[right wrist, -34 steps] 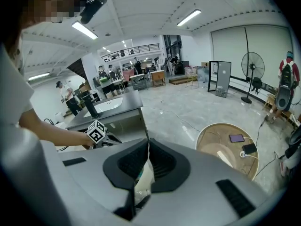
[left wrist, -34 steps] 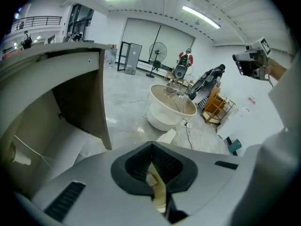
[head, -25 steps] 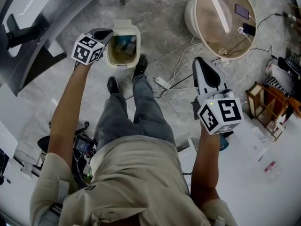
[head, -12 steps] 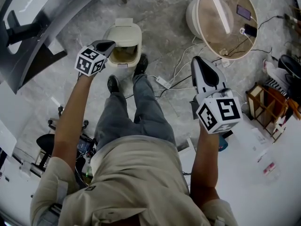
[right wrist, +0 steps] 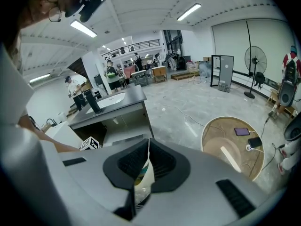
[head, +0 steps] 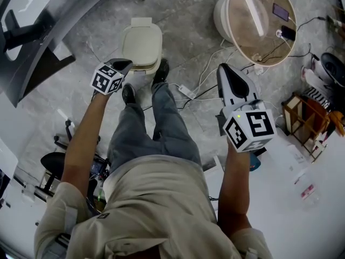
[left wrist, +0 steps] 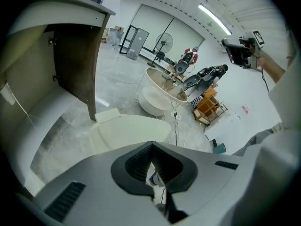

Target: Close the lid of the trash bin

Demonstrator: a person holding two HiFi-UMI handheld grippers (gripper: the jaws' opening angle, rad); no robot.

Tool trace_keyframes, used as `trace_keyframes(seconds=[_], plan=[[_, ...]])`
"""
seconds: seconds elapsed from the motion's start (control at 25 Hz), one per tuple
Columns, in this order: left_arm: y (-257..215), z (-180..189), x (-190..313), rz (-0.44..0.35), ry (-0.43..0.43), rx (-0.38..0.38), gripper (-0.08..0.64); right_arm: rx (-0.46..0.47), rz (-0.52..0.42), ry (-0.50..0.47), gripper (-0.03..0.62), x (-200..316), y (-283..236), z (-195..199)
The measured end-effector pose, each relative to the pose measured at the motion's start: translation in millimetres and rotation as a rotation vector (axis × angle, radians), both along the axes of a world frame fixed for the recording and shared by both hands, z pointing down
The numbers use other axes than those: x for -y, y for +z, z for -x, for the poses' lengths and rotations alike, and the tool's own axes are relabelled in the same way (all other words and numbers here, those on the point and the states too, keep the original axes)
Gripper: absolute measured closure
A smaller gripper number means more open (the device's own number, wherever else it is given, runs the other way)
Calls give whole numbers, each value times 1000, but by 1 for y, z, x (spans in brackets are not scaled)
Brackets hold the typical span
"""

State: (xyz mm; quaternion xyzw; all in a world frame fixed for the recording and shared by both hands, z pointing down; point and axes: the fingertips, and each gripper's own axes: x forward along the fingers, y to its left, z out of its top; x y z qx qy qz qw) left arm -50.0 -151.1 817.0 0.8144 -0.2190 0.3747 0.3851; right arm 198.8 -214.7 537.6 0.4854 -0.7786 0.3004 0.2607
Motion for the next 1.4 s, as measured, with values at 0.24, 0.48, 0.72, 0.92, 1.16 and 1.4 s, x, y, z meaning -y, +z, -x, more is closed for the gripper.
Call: trace_keyframes(seconds=[0.24, 0.48, 0.72, 0.92, 1.16, 1.4], plan=[[34, 1, -22, 67, 28, 32, 546, -5, 19, 0, 566, -4, 11, 2], [71, 0, -41, 132, 64, 68, 546, -13, 43, 2, 566, -8, 26, 0], [99, 2, -54, 179, 87, 97, 545, -24, 66, 3, 566, -11, 39, -2], [120, 1, -61, 212, 98, 113, 545, -35, 83, 7, 566, -11, 50, -6], [144, 0, -66, 238, 124, 134, 545, -43, 101, 9, 566, -11, 64, -9], [165, 0, -68, 258, 141, 161, 546, -43, 121, 24, 566, -9, 77, -13]])
